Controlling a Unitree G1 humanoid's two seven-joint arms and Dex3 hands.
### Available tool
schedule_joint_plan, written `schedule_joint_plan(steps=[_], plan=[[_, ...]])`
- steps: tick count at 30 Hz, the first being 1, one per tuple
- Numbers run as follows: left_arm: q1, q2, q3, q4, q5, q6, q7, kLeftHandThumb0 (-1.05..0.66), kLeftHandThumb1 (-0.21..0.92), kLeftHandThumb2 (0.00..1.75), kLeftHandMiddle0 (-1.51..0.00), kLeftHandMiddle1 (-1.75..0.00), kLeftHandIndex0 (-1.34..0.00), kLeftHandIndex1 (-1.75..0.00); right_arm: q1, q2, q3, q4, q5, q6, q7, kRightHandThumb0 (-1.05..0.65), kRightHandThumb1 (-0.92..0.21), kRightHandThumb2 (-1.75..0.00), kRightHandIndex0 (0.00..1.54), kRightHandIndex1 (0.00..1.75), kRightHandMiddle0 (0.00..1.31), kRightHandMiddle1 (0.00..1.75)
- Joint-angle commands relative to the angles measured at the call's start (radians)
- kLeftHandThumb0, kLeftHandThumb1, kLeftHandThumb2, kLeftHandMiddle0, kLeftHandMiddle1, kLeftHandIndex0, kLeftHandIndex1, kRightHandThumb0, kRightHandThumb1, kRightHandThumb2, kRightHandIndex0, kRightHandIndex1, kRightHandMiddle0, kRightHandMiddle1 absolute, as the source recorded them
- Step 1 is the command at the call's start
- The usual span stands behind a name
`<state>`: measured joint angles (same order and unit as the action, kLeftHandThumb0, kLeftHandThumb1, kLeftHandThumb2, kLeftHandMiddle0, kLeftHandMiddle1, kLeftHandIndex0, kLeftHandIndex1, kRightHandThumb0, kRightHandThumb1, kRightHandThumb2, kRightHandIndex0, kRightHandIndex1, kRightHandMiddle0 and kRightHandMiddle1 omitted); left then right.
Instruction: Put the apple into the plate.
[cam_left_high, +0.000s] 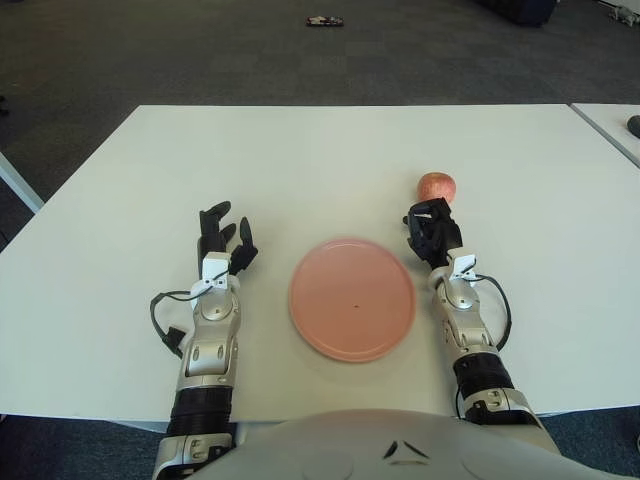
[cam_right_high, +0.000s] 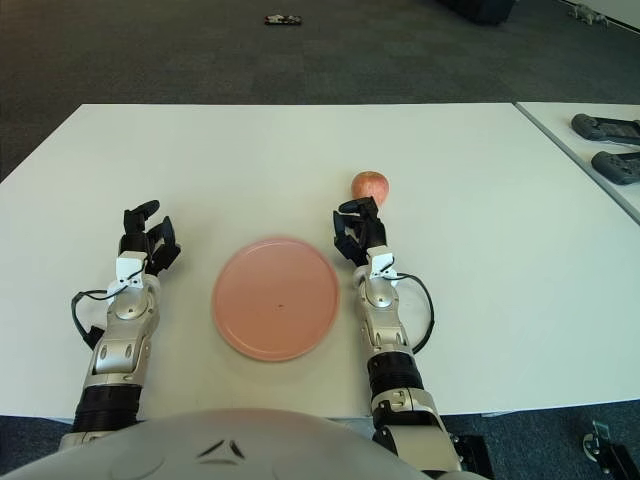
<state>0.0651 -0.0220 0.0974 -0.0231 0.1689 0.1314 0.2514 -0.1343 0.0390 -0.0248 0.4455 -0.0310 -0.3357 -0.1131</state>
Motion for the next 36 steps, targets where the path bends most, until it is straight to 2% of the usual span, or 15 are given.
schedule_joint_plan(steps=[1,29,31,34,36], plan=[[0.000,0.005,0.004,-0.002,0.003,0.008,0.006,-0.71,0.92,0.79,-0.30,-0.58,0.00,-0.92,0.015,0.003,0.000,-0.007,0.002,0.019,0.005,-0.35,-0.92,-0.51,0.40,1.24,0.19,1.74],[-0.003,0.006,-0.001,0.003,0.009,0.000,0.012,-0.71,0.92,0.81,-0.29,-0.54,0.00,-0.91,0.010,-0.004,-0.006,0.002,0.010,-0.002,0.023,-0.35,-0.92,-0.51,0.39,1.24,0.19,1.75],[-0.003,0.003,0.000,0.003,0.008,0.000,0.014,-0.71,0.92,0.80,-0.30,-0.54,0.00,-0.92,0.018,-0.005,-0.008,-0.013,0.007,-0.011,0.021,-0.35,-0.92,-0.51,0.39,1.24,0.19,1.75],[-0.004,0.000,0.001,0.003,0.006,0.000,0.016,-0.72,0.92,0.80,-0.30,-0.54,0.00,-0.92,0.075,-0.003,-0.004,-0.112,0.000,-0.026,0.013,-0.34,-0.92,-0.52,0.40,1.27,0.19,1.75],[-0.005,0.000,0.003,0.004,0.005,-0.001,0.016,-0.72,0.92,0.80,-0.30,-0.54,0.00,-0.92,0.138,0.010,0.003,-0.234,-0.015,-0.055,-0.005,-0.28,-0.92,-0.50,0.39,1.33,0.17,1.73]])
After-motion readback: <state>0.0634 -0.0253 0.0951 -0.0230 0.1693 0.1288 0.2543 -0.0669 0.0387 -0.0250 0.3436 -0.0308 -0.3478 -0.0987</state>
